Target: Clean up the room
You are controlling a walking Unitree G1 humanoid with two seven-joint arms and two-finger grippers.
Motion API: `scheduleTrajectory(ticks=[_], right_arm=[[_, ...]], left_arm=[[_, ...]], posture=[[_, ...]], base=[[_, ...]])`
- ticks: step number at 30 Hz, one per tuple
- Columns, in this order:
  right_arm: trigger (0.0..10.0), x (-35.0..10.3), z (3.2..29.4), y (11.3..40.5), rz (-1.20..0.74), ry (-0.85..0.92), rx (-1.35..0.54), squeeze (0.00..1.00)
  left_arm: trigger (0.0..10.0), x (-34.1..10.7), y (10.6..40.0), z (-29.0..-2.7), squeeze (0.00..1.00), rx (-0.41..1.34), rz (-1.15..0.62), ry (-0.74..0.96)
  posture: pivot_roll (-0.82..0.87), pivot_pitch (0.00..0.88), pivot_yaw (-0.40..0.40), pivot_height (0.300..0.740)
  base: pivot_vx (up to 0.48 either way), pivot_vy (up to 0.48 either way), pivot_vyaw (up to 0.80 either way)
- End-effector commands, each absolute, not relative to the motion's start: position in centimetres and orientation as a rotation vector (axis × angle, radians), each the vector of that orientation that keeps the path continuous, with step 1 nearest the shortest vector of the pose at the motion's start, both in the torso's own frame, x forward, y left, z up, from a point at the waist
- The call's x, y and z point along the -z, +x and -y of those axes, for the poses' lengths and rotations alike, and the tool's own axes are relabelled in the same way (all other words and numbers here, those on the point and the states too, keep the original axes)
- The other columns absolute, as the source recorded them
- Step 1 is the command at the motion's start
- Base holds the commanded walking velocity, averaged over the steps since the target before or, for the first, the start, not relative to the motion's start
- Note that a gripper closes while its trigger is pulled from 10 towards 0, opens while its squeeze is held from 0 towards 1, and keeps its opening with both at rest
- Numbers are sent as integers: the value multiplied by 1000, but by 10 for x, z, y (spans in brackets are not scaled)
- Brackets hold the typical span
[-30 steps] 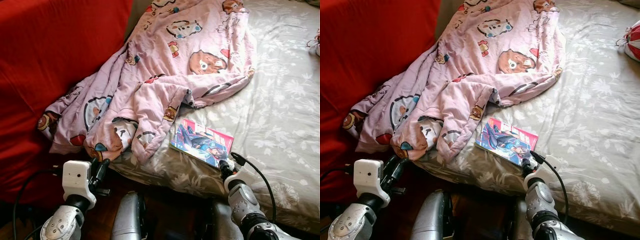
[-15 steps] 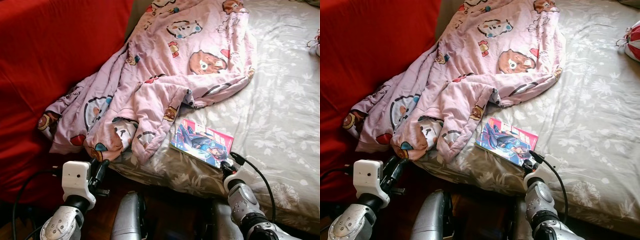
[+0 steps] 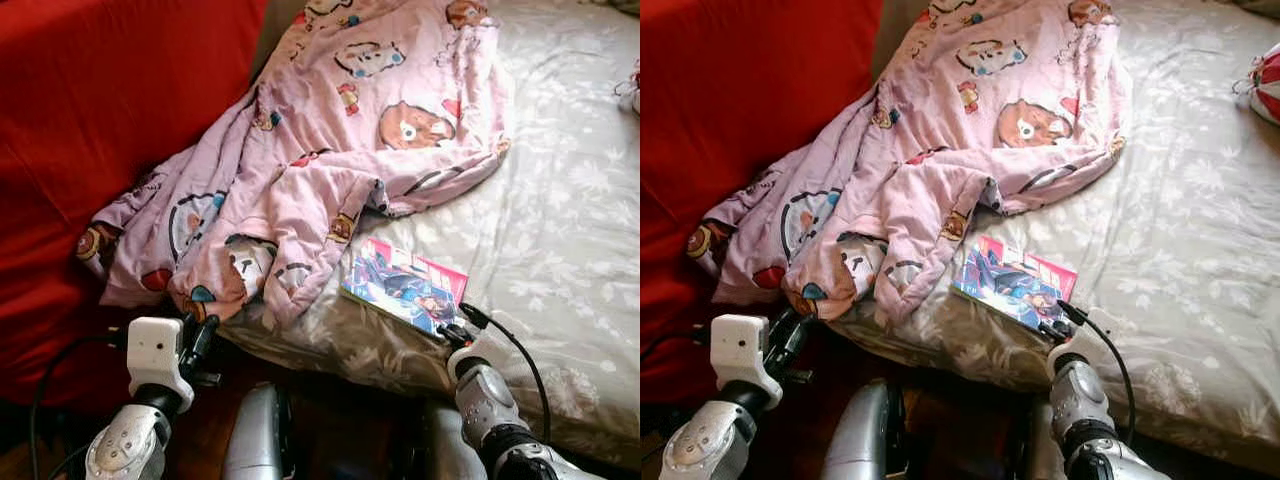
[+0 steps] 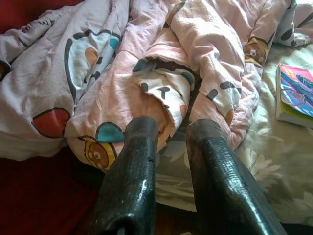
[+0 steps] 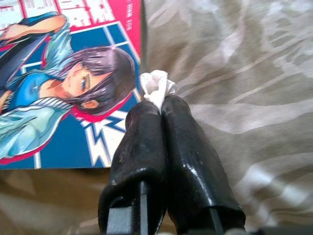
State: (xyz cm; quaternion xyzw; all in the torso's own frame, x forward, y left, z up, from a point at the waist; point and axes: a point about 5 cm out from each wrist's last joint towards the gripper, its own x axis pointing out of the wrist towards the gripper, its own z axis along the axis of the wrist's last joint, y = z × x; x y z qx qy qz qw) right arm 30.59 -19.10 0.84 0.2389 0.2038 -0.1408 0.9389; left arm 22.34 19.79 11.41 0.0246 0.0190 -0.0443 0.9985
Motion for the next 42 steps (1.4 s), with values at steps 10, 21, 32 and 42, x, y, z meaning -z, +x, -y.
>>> scheduleTrajectory(ticks=[10,21,32,42], right_arm=[[0,-6,205,299,-381,447,344,0],[0,-11,217,284,-229,314,260,0],[10000,-17,218,275,-186,210,165,0],[10000,-15,213,277,-218,172,111,0]], left_arm=[[10000,-103,235,-211,0,25,-50,76],[10000,-87,245,-225,0,-82,-54,19],[10000,-55,240,-238,0,-150,-138,-12],[10000,-34,233,-242,0,-151,-212,-15]], posture=[[168,102,43,601],[99,4,28,601],[70,0,16,601],[66,0,22,646]], base=[[0,0,0],[0,0,0],[0,0,0],[0,0,0]])
